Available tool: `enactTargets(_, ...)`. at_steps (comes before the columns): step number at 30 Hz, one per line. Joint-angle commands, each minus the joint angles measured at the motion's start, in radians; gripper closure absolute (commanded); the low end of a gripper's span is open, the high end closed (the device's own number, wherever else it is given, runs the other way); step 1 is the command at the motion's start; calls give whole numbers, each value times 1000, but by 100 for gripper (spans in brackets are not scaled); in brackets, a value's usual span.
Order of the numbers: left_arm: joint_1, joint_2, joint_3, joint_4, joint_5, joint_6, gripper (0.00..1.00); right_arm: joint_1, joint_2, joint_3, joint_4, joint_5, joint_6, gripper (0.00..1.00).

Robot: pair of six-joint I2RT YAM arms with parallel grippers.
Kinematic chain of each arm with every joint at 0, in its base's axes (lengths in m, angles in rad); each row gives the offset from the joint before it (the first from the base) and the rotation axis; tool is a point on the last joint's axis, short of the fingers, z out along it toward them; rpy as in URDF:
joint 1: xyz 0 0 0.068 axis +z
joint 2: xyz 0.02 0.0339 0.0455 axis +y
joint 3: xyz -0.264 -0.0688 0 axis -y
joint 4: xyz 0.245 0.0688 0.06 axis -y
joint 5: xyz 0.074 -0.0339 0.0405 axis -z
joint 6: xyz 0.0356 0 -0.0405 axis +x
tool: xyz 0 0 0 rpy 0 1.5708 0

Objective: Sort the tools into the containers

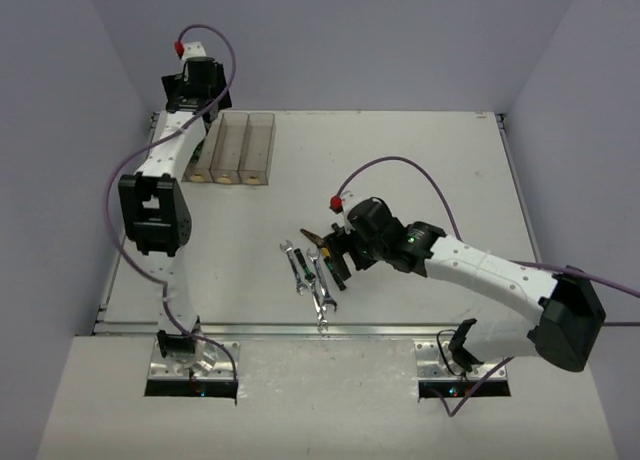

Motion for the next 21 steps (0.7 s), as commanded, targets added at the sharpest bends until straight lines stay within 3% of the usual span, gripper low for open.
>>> enactTargets(1,-74,-522,-353,-4,204,-360,0,-2,219,181,37,30,-82,35)
enactTargets(3,-90,-753,-580,70,275,-461,0,-3,291,229,30,48,-73,40)
enactTargets(6,-133,-1045,-975,197,362,-530,0,3,389,318,11,-51,-14,44)
enactTargets(8,-139,-1190,-1108,179,414,-511,0,22,464,361,-7,-49,39,46)
enactTargets(14,-140,-1409,-1184,-22,376,-373,0,41,566,400,19,-72,87,54)
enactTargets(21,-140,-1488,-1249,-75,327,-299,0,50,652,444,5,-45,90,59)
